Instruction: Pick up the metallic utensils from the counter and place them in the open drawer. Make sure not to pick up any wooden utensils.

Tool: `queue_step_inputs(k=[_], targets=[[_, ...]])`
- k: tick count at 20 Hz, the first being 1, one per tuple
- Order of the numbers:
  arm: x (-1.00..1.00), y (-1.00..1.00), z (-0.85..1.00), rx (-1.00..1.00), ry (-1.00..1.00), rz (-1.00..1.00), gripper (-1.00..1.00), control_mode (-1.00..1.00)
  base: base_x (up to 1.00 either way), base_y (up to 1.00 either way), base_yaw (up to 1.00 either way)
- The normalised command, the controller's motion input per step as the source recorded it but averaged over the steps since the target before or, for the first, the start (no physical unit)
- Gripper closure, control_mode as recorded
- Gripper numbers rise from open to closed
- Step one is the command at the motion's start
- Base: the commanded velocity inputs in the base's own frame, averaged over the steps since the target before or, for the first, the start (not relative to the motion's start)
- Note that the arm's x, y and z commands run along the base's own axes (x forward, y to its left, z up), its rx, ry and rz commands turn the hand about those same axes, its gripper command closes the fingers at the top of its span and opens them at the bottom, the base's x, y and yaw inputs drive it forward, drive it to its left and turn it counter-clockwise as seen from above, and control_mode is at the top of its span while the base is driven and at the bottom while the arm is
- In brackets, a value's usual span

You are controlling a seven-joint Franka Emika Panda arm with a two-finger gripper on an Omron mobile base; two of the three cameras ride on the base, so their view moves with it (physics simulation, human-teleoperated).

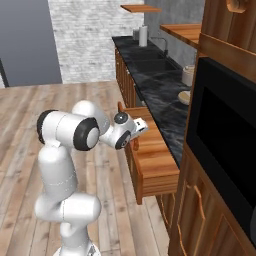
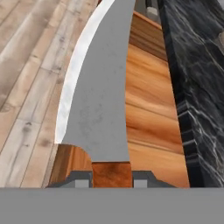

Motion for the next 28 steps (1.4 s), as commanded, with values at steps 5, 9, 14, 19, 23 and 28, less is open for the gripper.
queue_step_inputs(k=[5,9,14,19,23,28], targets=[[0.33,-0.24,-0.33,0.0,0.05,0.0,1.0,-1.0,0.0,0.0,0.0],[0.32,-0.22,-0.29,0.0,0.01,0.0,1.0,-1.0,0.0,0.0,0.0],[0.29,-0.09,-0.37,0.0,0.01,0.0,1.0,-1.0,0.0,0.0,0.0],[0.3,-0.01,-0.4,-0.01,0.04,0.0,1.0,-1.0,0.0,0.0,0.0],[0.22,-0.02,-0.32,0.0,0.0,0.0,1.0,-1.0,0.0,0.0,0.0],[0.14,0.0,-0.39,-0.01,0.0,0.0,1.0,-1.0,0.0,0.0,0.0]])
